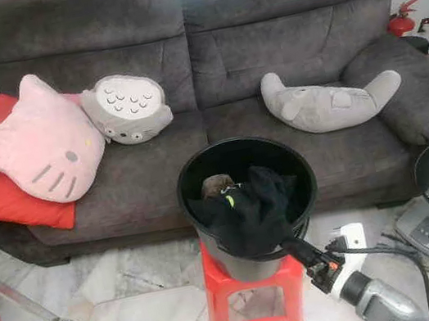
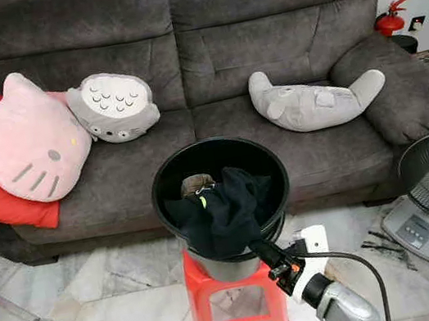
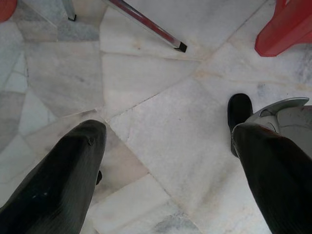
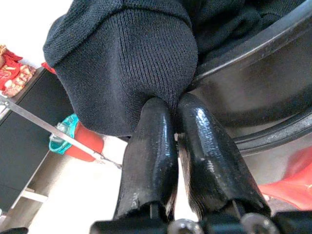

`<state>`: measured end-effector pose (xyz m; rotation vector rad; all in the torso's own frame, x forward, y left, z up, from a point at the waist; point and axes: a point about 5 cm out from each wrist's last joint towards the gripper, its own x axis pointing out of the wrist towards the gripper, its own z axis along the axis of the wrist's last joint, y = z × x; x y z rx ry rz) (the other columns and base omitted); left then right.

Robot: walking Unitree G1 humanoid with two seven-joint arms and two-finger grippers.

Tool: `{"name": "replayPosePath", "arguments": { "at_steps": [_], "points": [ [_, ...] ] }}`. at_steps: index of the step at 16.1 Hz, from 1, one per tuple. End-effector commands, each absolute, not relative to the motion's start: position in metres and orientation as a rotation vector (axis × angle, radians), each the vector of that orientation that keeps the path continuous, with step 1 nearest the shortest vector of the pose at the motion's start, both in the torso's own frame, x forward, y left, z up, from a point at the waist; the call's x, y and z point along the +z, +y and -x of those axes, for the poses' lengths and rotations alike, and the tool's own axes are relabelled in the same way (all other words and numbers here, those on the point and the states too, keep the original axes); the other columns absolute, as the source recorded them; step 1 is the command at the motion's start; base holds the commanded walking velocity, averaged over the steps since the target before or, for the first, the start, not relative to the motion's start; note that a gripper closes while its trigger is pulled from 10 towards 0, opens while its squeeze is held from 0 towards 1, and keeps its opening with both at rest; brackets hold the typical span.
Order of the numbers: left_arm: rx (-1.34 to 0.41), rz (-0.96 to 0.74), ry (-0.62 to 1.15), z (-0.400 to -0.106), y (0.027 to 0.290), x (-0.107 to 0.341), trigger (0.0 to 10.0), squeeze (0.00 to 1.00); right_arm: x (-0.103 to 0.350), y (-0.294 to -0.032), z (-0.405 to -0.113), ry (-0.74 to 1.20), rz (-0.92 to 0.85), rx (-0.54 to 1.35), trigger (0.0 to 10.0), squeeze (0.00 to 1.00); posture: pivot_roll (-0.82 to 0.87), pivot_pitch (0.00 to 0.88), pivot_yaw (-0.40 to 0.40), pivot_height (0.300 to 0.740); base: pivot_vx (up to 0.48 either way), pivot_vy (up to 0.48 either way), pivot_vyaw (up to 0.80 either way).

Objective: Hang hanger

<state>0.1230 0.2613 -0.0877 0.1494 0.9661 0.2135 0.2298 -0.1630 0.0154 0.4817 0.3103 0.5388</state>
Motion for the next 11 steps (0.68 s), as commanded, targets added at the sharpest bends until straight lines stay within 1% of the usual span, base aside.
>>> {"name": "replayPosePath", "arguments": {
  "at_steps": [1, 4, 9, 11],
  "points": [
    [0.211, -0.172, 0.991, -0.117, 0.266, -0.089, 10.0, 0.0, 0.022, -0.167, -0.233, 0.273, -0.471, 0.535, 0.0, 0.0, -0.01, 0.0, 0.033, 0.74, 0.0, 0.0, 0.0],
    [0.212, -0.172, 0.992, -0.117, 0.266, -0.088, 10.0, 0.0, 0.029, -0.166, -0.232, 0.248, -0.446, 0.549, 0.0, 0.0, -0.01, 0.0, 0.031, 0.74, 0.0, 0.0, 0.0],
    [0.208, -0.174, 0.988, -0.121, 0.265, -0.088, 10.0, 0.0, 0.067, -0.162, -0.237, 0.115, -0.368, 0.595, 0.0, 0.0, -0.02, 0.0, 0.037, 0.74, 0.0, 0.0, 0.0],
    [0.205, -0.173, 0.987, -0.123, 0.264, -0.088, 10.0, 0.0, 0.081, -0.157, -0.245, 0.087, -0.285, 0.637, 0.0, 0.0, -0.02, 0.0, 0.039, 0.74, 0.0, 0.0, 0.0]
  ]
}}
